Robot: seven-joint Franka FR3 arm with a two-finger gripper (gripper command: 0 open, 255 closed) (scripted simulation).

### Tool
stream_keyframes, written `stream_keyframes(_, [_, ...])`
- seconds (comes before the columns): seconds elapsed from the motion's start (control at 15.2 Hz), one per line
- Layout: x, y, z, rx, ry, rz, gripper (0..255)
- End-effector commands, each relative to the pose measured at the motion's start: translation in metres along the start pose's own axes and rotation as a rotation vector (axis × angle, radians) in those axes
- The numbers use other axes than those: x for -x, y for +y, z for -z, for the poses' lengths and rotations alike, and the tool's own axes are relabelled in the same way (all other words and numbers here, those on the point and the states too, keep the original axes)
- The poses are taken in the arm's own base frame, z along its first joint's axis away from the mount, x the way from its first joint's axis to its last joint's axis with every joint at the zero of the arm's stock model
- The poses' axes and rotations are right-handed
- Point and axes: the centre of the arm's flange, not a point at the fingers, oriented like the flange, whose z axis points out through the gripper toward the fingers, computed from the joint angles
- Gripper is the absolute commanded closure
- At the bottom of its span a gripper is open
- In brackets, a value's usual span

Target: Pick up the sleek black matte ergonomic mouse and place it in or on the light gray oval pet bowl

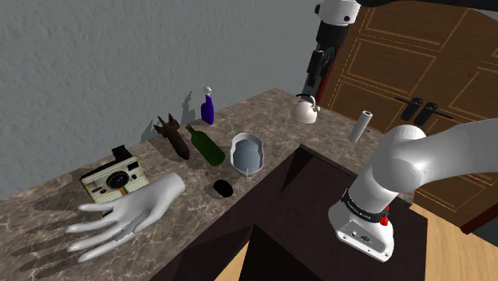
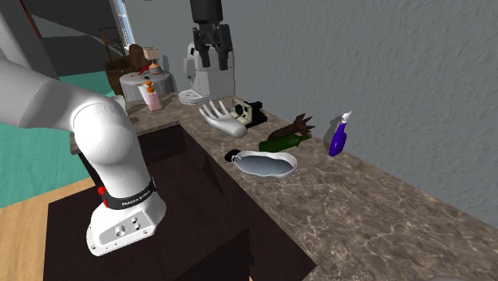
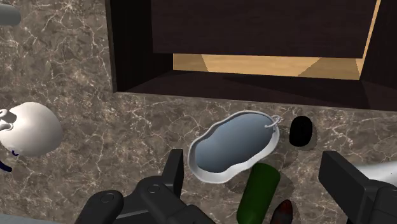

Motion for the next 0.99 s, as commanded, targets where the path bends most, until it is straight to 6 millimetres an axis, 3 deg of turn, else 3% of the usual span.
stream_keyframes(0.0, [0.000,0.000,0.000,0.000,0.000,0.000,0])
stream_keyframes(0.92, [-0.056,-0.094,-0.150,0.029,0.023,0.001,0])
